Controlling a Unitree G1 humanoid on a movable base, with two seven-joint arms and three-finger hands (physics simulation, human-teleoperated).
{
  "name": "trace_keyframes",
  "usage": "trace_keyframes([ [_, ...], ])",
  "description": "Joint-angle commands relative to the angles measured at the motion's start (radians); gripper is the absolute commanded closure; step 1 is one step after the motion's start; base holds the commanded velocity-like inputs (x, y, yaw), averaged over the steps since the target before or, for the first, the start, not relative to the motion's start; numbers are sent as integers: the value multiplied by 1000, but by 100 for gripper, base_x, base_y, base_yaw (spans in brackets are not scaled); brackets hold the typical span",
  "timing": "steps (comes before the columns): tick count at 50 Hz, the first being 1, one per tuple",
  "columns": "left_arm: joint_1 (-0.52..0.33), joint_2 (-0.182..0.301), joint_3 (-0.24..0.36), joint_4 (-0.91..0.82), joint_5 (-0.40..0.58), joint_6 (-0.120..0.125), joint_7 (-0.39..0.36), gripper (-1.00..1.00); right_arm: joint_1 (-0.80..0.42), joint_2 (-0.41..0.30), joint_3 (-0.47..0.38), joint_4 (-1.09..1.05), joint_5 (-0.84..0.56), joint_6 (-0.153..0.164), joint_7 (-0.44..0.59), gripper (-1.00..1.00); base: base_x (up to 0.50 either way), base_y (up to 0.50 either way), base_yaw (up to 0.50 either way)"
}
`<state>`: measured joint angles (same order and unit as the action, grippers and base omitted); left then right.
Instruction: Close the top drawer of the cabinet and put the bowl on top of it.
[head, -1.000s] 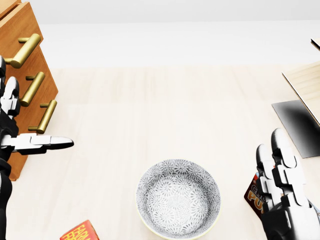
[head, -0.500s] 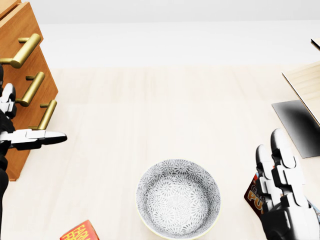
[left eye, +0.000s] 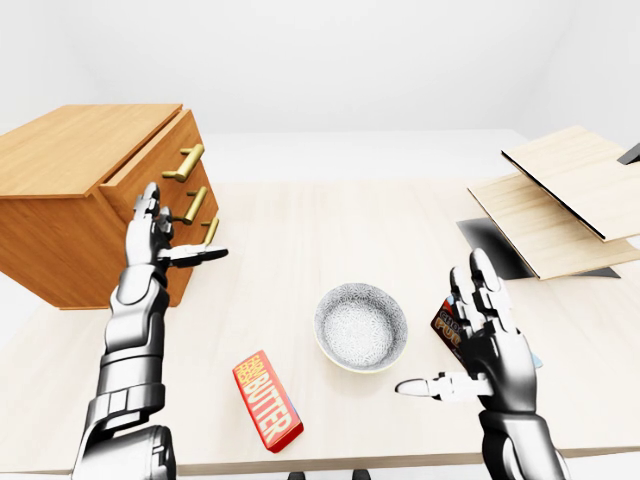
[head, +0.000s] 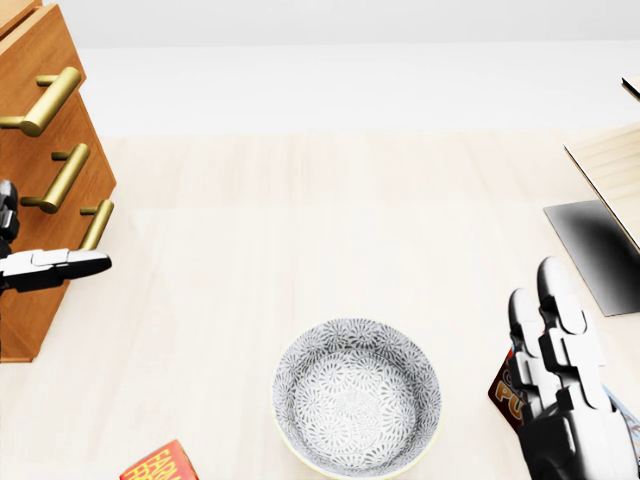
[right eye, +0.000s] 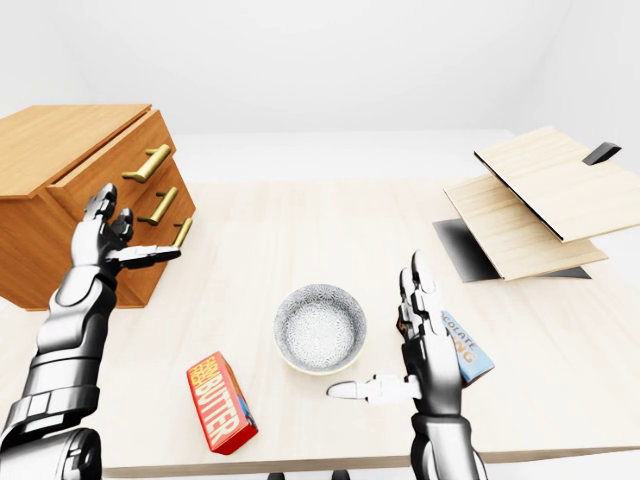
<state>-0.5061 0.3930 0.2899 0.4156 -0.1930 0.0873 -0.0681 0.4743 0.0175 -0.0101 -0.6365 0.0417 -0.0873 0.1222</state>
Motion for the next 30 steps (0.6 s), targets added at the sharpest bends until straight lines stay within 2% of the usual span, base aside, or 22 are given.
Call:
trace_keyframes([
  [1, -30, 31, 5, 91, -28, 0, 3, -100, -5, 0, 7, 11, -9, 0, -5, -100, 0, 0, 0],
  [7, -53, 43, 3, 152, -29, 0, 0, -100, -7, -4, 3, 7, -1, 0, -7, -100, 0, 0, 0],
  [30, -37, 61, 20, 122, -60, 0, 6, -100, -4, -3, 3, 9, -2, 0, -5, -100, 0, 0, 0],
])
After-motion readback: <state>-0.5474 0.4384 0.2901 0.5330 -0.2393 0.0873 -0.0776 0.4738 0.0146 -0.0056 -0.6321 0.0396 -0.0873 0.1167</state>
